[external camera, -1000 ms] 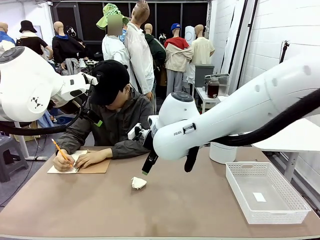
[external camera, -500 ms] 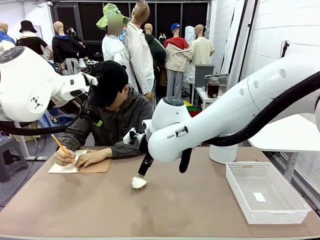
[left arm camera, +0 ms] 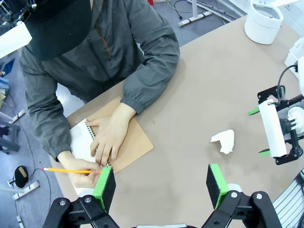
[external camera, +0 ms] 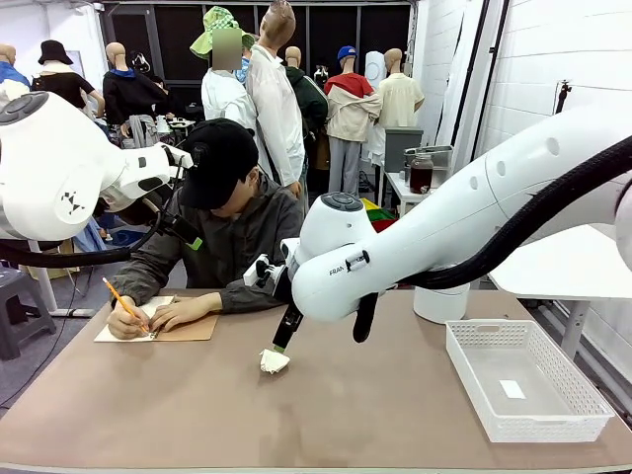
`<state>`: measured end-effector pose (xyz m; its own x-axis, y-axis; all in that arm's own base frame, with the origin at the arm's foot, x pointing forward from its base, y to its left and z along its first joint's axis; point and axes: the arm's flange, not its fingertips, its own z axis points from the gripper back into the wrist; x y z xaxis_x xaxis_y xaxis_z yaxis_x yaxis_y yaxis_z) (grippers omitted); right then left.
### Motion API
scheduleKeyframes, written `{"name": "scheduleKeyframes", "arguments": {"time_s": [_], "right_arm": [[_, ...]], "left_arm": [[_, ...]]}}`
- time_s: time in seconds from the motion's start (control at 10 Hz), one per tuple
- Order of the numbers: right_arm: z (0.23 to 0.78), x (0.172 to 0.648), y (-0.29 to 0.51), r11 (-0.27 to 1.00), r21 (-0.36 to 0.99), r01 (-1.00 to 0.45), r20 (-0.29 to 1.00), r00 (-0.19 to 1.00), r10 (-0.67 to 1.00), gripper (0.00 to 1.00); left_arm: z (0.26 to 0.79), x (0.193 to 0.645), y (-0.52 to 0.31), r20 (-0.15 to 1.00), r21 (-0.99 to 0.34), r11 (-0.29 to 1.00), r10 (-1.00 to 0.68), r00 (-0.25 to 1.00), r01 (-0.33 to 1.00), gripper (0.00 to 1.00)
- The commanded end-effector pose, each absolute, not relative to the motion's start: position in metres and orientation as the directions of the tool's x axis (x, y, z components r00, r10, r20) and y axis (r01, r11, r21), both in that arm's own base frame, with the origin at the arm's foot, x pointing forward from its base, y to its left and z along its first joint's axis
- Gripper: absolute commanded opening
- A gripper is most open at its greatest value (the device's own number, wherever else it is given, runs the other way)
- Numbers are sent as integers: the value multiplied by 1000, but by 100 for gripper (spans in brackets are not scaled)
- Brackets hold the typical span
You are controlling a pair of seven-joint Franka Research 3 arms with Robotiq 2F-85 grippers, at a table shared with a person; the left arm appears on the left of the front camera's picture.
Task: Sort the paper based on its condition.
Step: If a person hands you a paper, place it in the Organizing basket , and if it's crumpled, put it in the Trash can.
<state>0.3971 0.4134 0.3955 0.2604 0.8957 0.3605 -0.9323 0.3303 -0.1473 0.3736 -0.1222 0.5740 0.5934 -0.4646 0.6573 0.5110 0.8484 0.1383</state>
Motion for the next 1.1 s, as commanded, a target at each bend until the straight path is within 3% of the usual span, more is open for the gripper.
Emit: {"name": "scheduleKeyframes", "arguments": {"time_s": [0.0, 1.0], "right_arm": [[382, 413, 436, 323, -145, -935, 332, 262, 906, 100], [334, 443, 468, 285, -57, -957, 196, 270, 943, 100]], "left_arm": [[575, 374, -121, 659, 138, 848, -465, 592, 512, 100], [575, 374, -121, 659, 138, 848, -465, 592, 512, 100]]}}
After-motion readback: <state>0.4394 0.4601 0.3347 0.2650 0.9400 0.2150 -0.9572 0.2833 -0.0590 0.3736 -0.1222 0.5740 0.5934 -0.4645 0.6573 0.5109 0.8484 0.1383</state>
